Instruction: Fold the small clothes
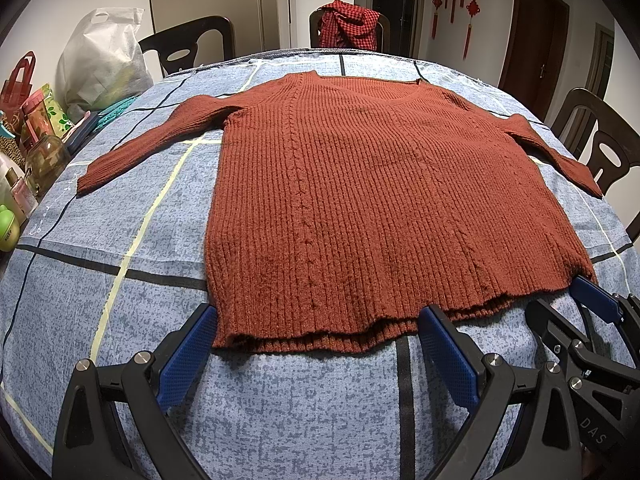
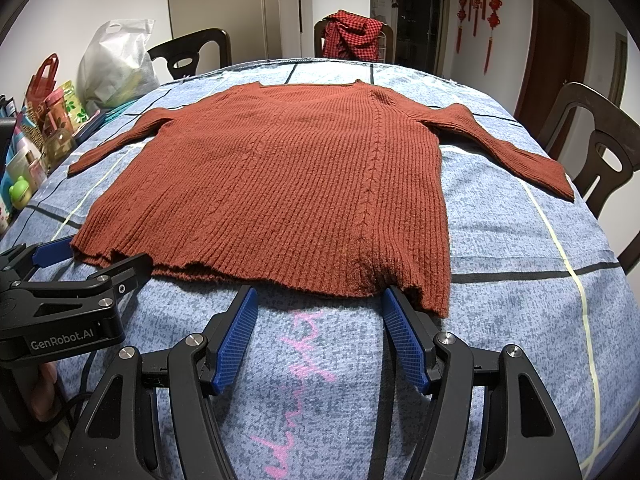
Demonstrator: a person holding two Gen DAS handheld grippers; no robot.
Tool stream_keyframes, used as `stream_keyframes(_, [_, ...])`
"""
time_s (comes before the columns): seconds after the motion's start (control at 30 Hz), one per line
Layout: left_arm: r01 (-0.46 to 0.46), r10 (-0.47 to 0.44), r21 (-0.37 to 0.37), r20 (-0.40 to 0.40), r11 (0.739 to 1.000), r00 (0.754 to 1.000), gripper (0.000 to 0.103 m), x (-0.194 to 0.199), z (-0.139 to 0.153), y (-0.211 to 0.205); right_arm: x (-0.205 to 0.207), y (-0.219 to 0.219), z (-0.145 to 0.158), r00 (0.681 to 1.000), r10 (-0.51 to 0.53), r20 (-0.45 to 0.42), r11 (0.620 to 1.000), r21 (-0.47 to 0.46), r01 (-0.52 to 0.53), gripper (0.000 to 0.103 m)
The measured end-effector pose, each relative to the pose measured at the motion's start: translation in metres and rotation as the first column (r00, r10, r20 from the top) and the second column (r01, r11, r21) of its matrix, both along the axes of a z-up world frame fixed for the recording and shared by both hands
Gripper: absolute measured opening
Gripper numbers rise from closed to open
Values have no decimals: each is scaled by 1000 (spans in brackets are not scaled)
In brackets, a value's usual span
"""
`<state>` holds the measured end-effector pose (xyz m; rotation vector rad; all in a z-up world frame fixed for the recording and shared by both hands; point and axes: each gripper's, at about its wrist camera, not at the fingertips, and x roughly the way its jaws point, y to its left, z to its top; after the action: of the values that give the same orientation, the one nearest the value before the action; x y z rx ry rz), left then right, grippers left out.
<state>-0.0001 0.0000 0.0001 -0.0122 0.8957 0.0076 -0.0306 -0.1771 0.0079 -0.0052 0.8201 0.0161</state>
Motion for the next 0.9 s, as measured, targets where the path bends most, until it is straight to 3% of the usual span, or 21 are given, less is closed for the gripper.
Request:
stream_keyframes(0.63, [42,-42,-9,-25,999,999,101,4,2,5,4,0,-1,1000,27,-11,1000,-7,-27,65])
stream_keyframes(0.8, [69,-74,-152,-31,986,997,101,5,11,30,0,0,11,997,68,19,998,-18,-68,65])
stream_keyframes(0.9, [9,-8,-149,12,989,1000,101,4,22,47,2,5,30,992,104,77,994,-25,-103,65])
